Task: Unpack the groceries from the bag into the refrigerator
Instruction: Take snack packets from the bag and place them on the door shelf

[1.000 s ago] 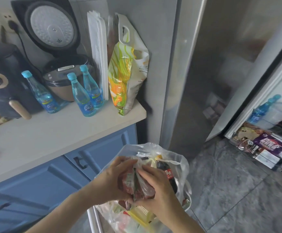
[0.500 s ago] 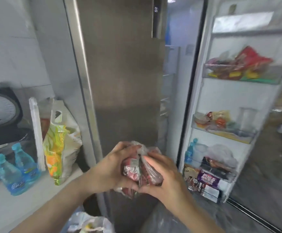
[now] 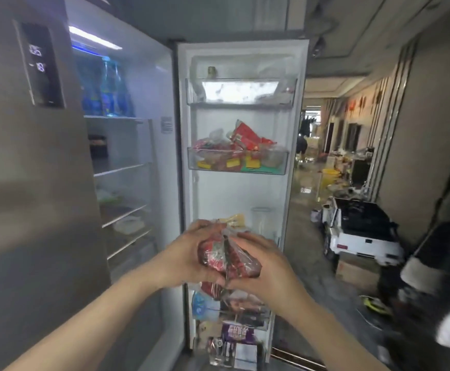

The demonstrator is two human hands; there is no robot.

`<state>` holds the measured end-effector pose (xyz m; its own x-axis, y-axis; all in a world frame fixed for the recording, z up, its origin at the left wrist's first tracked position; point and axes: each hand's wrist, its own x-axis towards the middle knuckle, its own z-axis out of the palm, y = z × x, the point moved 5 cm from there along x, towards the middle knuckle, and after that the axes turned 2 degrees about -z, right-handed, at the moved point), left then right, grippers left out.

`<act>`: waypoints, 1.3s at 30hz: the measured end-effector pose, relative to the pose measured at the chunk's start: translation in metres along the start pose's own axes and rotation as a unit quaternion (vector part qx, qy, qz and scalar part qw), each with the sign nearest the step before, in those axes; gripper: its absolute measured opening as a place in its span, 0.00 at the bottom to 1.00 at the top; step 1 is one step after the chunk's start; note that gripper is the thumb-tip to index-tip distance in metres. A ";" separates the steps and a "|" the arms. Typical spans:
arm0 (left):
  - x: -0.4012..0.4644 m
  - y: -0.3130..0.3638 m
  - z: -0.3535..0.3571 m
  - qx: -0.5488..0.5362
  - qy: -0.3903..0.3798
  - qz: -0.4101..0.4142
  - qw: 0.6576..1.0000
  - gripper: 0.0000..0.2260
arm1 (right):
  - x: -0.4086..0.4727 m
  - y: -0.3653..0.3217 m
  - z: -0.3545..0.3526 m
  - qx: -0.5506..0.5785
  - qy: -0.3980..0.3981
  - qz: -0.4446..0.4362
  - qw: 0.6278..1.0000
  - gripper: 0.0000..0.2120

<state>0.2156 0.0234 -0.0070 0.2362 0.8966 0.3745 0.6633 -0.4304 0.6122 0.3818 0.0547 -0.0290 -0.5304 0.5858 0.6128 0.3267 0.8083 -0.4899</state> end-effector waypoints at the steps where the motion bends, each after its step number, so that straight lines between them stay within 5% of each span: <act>1: 0.020 -0.007 0.001 -0.001 -0.003 0.011 1.000 0.43 | 0.012 0.014 -0.003 -0.010 0.007 -0.001 1.000 0.39; 17: 0.336 -0.069 -0.095 0.033 0.020 0.093 0.995 0.36 | 0.281 0.148 -0.093 -0.090 0.074 -0.020 0.993 0.36; 23: 0.418 -0.095 -0.132 0.044 0.076 0.062 0.994 0.42 | 0.379 0.199 -0.110 -0.123 0.057 -0.024 0.990 0.37; 28: 0.462 -0.117 -0.144 0.045 0.097 0.055 0.993 0.27 | 0.434 0.245 -0.101 -0.100 0.035 -0.021 0.994 0.37; 33: 0.479 -0.160 -0.137 0.121 0.015 0.017 0.992 0.30 | 0.451 0.282 -0.086 -0.244 -0.054 -0.029 0.968 0.47; 39: 0.476 -0.172 -0.129 0.197 -0.045 0.041 0.978 0.30 | 0.439 0.292 -0.073 -0.252 -0.118 -0.055 0.959 0.41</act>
<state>0.1221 0.5111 0.1561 0.3490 0.8743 0.3373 0.8581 -0.4429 0.2599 0.3018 0.5521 0.1423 -0.7264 0.5134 0.4570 0.5637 0.8254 -0.0312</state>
